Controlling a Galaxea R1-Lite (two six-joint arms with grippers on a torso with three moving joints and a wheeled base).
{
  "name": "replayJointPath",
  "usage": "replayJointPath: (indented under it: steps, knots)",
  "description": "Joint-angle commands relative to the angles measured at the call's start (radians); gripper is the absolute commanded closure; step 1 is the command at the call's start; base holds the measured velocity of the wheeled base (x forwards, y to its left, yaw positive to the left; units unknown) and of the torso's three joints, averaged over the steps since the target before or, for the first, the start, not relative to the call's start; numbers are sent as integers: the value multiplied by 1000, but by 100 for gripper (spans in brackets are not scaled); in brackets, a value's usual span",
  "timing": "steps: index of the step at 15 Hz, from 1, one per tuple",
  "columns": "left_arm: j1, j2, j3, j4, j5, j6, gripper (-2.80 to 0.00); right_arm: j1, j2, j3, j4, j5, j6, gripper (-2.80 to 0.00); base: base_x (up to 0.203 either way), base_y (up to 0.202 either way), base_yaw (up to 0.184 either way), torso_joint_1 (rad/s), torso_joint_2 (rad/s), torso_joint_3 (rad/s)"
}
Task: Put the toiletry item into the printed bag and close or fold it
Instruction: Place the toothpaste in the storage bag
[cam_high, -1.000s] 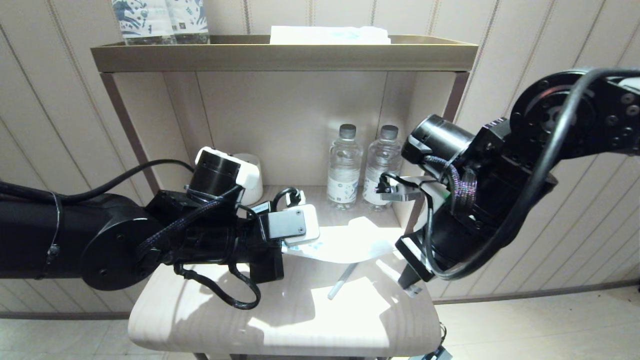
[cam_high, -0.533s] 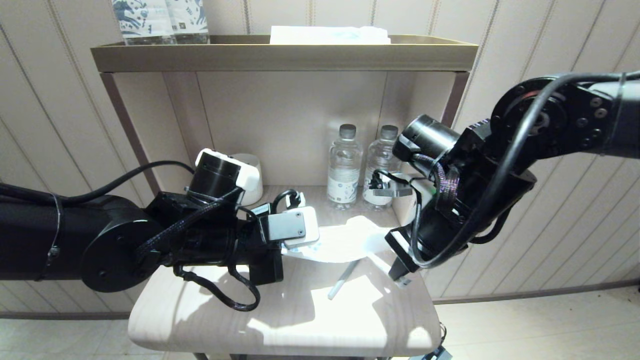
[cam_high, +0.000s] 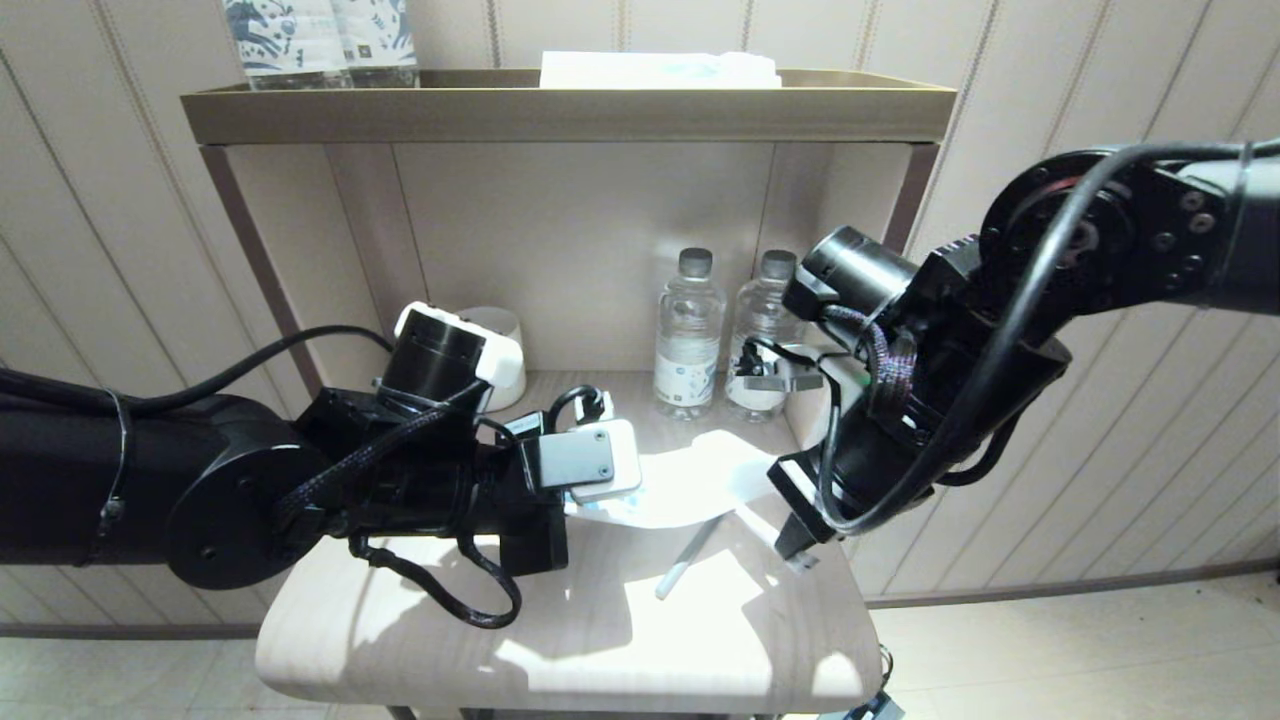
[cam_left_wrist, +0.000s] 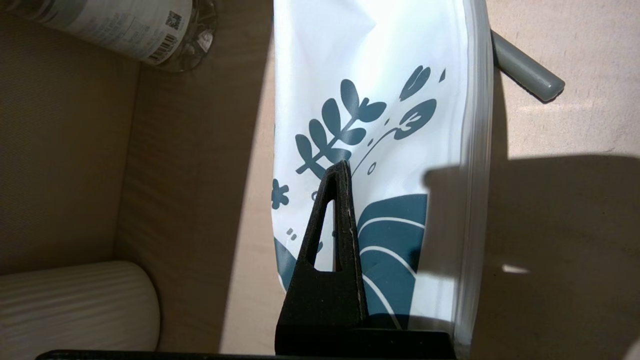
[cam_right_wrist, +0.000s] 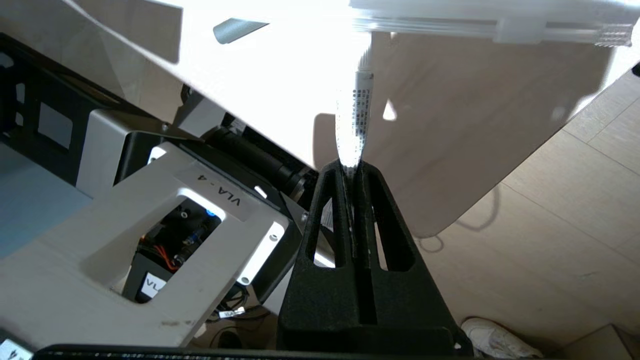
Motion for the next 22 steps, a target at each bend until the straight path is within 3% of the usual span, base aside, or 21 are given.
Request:
replayJointPath:
  steps: [1, 22]
  knots:
    - [0, 5, -2, -2, -1, 5, 0, 11, -35, 9, 6, 0, 2, 0, 0, 0, 0, 0, 0, 0]
    - [0, 16, -1, -2, -1, 5, 0, -25, -43, 138, -26, 1, -2, 0, 0, 0, 0, 0, 0, 0]
